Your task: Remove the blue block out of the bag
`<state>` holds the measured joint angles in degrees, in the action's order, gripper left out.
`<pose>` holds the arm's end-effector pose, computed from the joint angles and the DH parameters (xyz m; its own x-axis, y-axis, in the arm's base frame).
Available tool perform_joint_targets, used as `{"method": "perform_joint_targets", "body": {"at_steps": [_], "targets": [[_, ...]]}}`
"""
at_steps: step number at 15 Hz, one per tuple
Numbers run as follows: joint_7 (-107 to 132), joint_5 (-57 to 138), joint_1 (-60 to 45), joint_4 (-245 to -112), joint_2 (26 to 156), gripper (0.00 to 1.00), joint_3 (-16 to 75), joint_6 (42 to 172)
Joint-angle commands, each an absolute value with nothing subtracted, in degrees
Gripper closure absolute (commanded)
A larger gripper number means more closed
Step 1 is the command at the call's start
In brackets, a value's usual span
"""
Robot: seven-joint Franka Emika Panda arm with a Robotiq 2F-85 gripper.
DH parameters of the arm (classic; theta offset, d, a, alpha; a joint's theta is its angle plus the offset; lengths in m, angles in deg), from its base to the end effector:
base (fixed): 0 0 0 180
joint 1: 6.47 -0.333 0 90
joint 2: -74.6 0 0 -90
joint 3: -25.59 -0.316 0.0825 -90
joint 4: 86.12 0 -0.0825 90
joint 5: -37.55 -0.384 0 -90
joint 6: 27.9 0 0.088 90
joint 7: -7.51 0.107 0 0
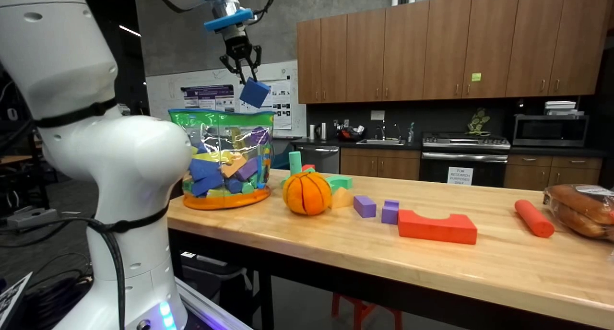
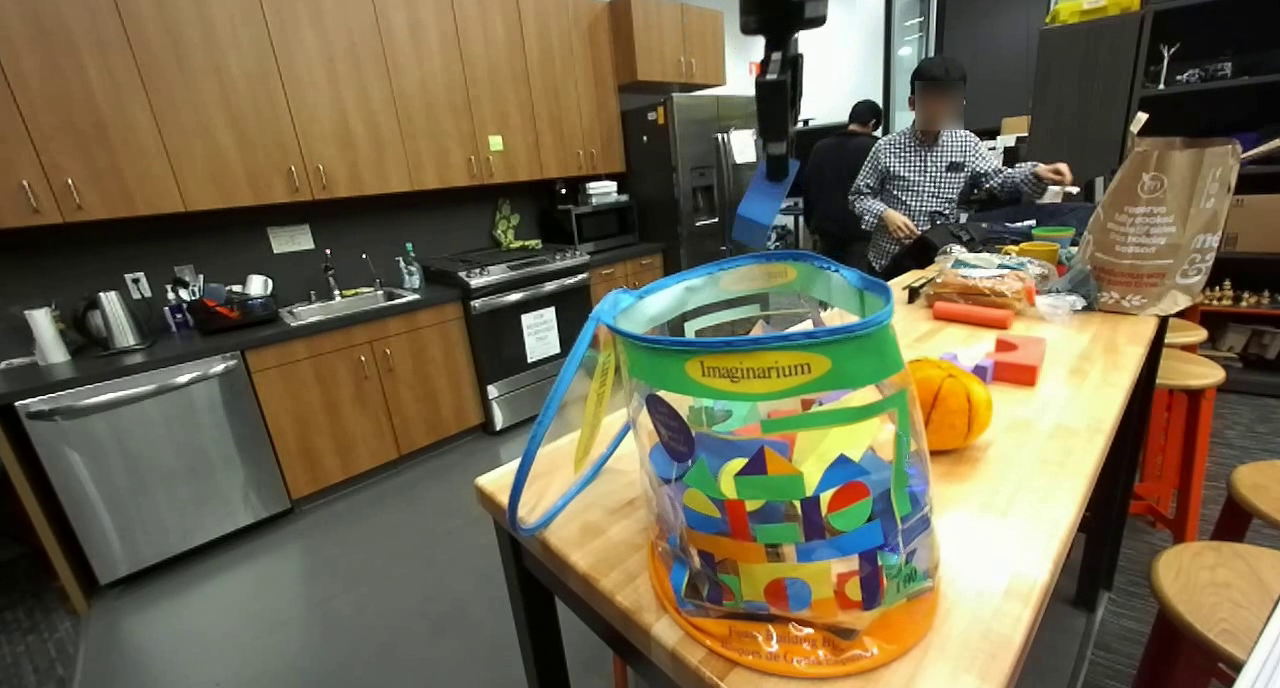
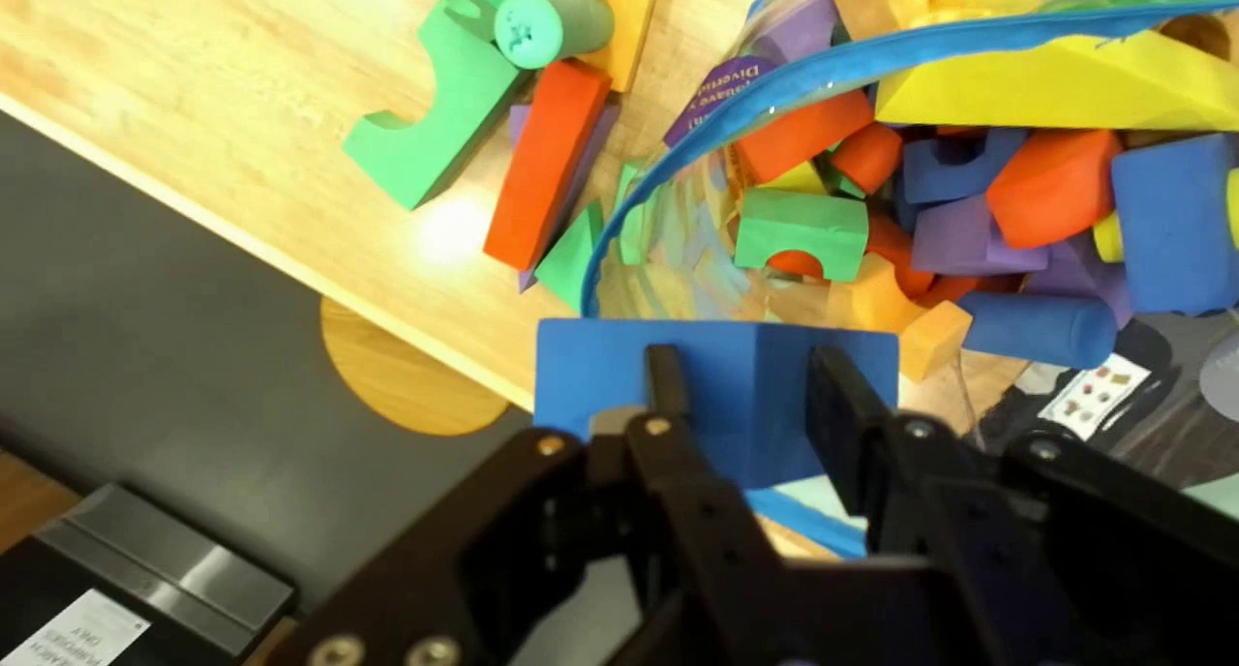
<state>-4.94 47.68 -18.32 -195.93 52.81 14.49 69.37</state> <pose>0.4108 0.1747 0.6603 0.8034 0.5880 0.0939 0.5474 -0.7913 0.2724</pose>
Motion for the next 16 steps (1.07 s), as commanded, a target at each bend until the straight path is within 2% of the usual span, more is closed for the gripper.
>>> {"method": "perform_joint_targets", "body": {"at_steps": [1, 9, 16], "targets": [[-0.3, 50.6, -16.7, -196.9, 48.2, 0.89, 14.8, 72.1], [7.9, 50.8, -10.2, -206.5, 42.9, 0.89, 20.8, 79.8], [12.0, 50.7, -3.6, -213.9, 46.1, 0.89, 25.6, 88.7]]}}
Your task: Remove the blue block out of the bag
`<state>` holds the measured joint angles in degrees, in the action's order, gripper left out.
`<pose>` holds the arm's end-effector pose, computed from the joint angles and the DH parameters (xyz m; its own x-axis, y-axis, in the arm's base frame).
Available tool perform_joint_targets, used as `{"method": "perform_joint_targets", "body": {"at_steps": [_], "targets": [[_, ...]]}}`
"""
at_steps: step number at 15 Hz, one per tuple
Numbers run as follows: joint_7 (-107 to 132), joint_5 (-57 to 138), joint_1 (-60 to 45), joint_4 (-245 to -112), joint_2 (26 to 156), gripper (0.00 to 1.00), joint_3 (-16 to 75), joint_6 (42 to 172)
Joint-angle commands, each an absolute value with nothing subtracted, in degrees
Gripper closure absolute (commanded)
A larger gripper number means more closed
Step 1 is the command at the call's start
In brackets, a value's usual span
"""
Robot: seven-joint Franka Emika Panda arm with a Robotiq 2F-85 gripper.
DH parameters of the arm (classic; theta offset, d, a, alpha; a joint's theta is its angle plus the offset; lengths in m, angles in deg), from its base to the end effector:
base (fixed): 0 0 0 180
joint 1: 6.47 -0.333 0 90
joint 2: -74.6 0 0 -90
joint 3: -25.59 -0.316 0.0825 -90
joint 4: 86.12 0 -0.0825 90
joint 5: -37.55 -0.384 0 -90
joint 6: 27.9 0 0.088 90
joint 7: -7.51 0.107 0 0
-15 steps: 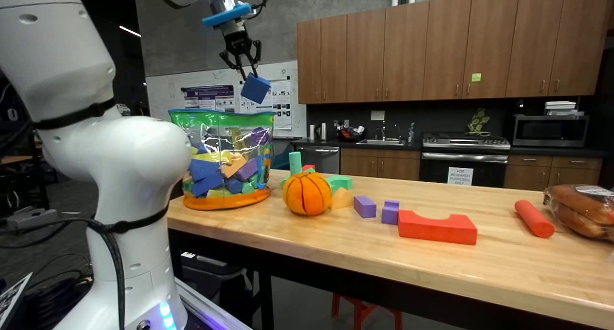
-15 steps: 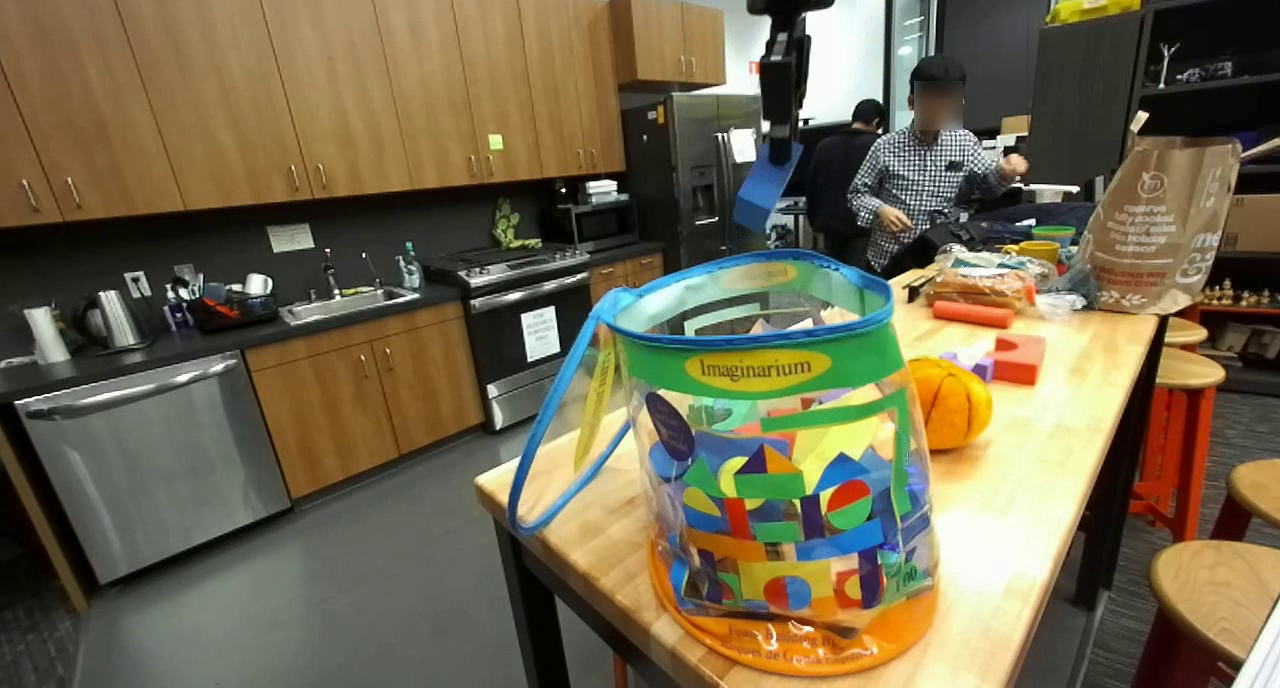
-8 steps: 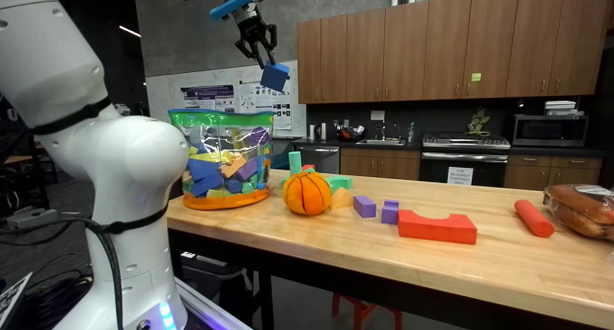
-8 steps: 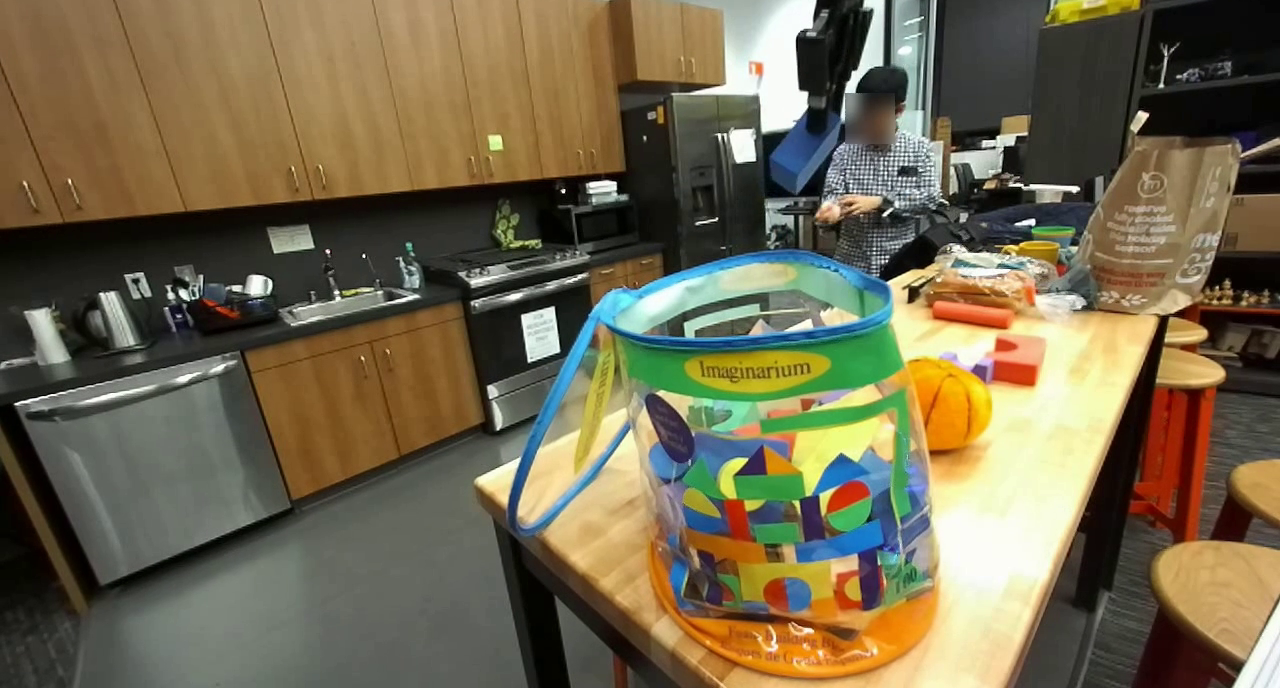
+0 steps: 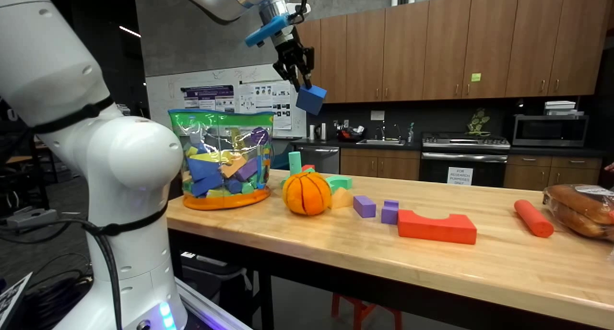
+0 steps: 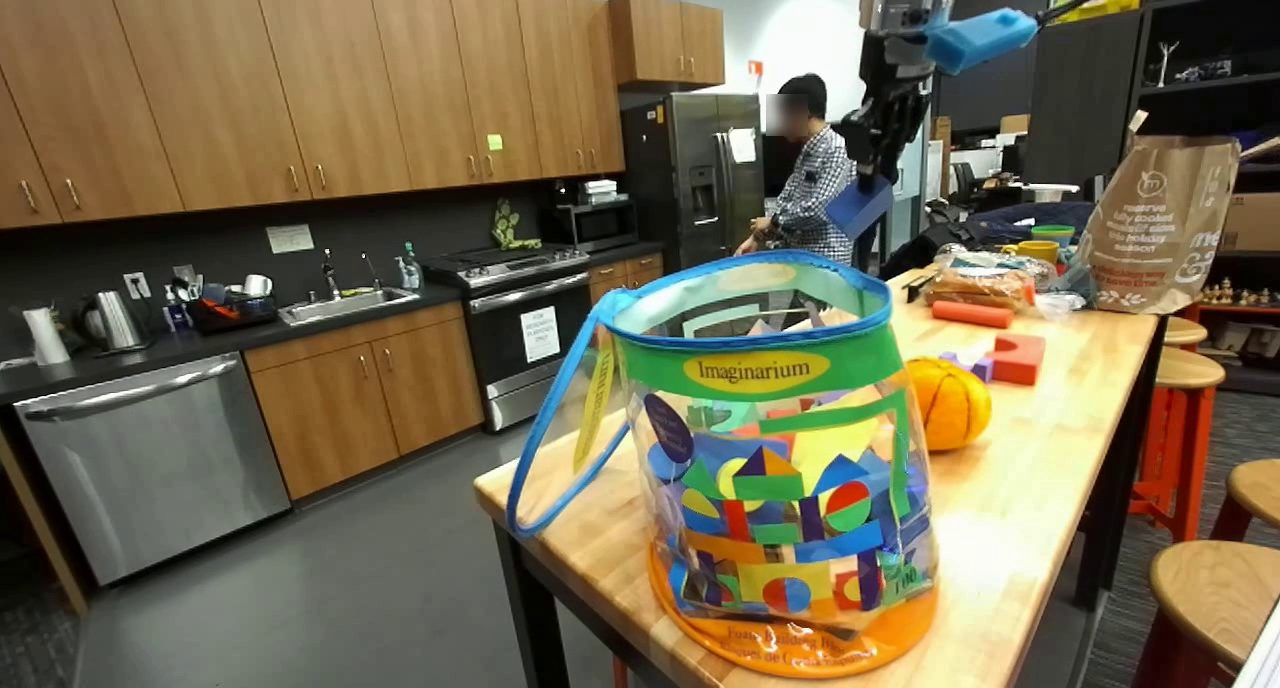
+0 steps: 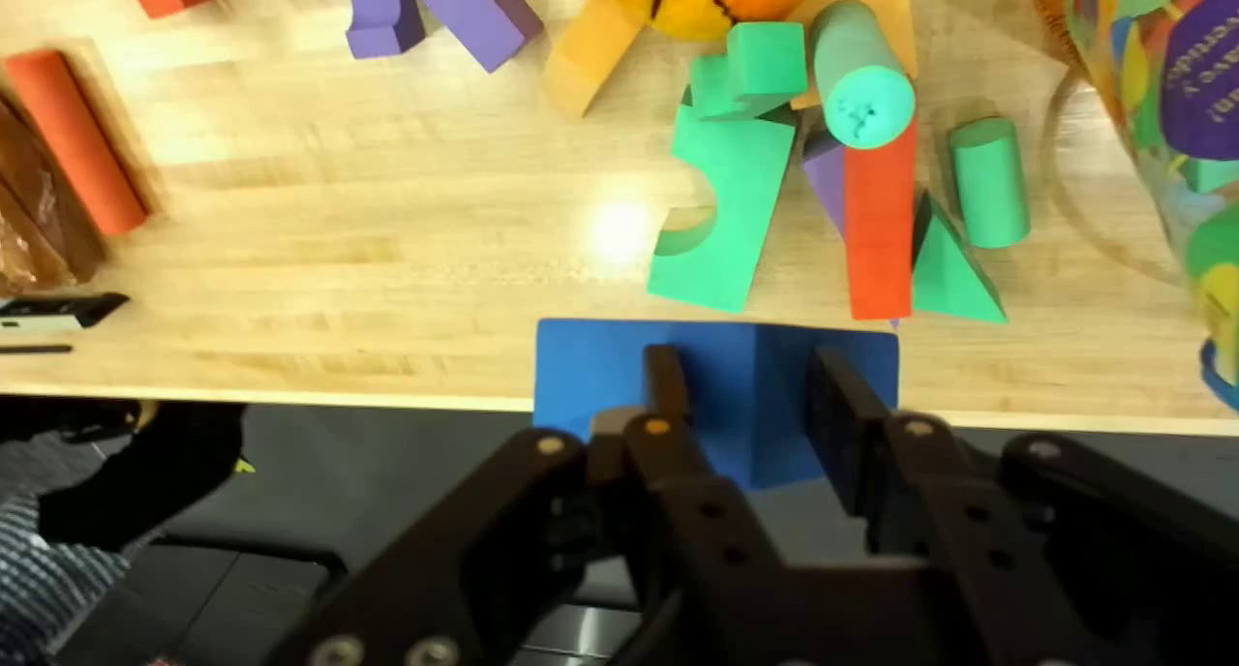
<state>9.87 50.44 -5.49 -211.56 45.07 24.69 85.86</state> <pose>0.4232 -0.0132 0.6179 0.9511 0.0488 0.3049 -0.0195 -0.9760 0.2171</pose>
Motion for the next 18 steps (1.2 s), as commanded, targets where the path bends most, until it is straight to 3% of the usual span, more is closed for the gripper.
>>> {"method": "perform_joint_targets", "body": {"at_steps": [1, 6, 7, 8, 12, 18], "targets": [[12.3, 50.7, -3.0, -214.7, 46.5, 0.89, 25.9, 89.3], [13.8, 49.9, -2.0, -217.5, 48.3, 0.89, 26.2, 90.1], [14.2, 49.9, -2.2, -218.1, 48.2, 0.39, 25.9, 89.9], [12.9, 50.1, -2.2, -217.3, 48.3, 0.63, 26.3, 89.4], [13.5, 50.1, -2.3, -218.0, 48.5, 0.41, 26.0, 89.5], [13.6, 50.1, -2.2, -218.0, 48.5, 0.39, 26.0, 89.5]]}}
